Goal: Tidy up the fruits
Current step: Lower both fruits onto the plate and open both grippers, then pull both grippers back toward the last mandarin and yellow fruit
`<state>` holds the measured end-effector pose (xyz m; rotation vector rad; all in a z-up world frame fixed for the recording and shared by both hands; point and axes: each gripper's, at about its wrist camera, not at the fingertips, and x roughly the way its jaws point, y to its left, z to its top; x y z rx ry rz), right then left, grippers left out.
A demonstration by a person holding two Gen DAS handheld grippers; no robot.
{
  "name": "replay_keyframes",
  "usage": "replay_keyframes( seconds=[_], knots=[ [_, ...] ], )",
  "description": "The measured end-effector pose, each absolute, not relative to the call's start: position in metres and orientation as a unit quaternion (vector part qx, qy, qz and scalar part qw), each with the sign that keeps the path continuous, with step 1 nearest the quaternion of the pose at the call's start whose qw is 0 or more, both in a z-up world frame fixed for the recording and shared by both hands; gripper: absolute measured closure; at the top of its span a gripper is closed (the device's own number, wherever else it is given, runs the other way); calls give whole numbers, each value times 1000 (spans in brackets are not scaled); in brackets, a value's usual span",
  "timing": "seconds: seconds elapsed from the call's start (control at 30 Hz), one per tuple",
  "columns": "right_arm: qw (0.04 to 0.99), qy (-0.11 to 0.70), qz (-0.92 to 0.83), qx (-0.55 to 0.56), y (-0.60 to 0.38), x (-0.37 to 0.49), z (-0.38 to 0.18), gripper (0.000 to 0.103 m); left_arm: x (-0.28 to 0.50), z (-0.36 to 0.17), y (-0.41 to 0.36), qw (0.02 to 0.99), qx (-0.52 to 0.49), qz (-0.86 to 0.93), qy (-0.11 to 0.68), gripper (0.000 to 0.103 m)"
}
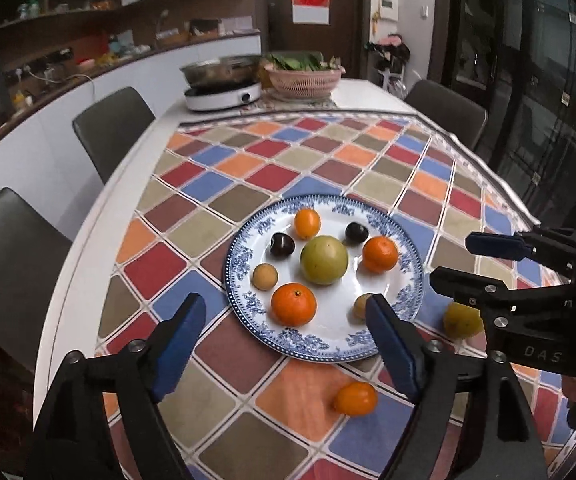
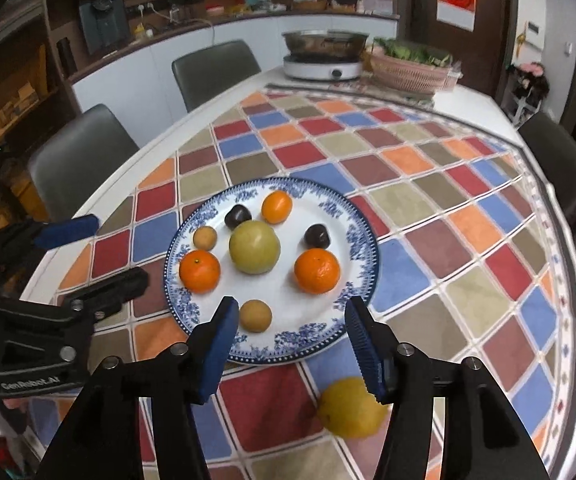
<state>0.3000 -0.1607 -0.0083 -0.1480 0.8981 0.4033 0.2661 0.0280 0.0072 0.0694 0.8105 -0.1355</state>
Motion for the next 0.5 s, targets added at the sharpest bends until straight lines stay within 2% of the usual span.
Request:
replay_keyframes(
  seconds=[0.13, 0.5],
  knots=[
    [892, 411, 178, -58, -171, 283, 4, 39, 248, 17, 26, 922, 30, -63, 381, 16],
    [914, 377, 150, -30, -198, 240, 20, 39, 198, 26, 18, 933, 8, -47, 358, 10]
  ],
)
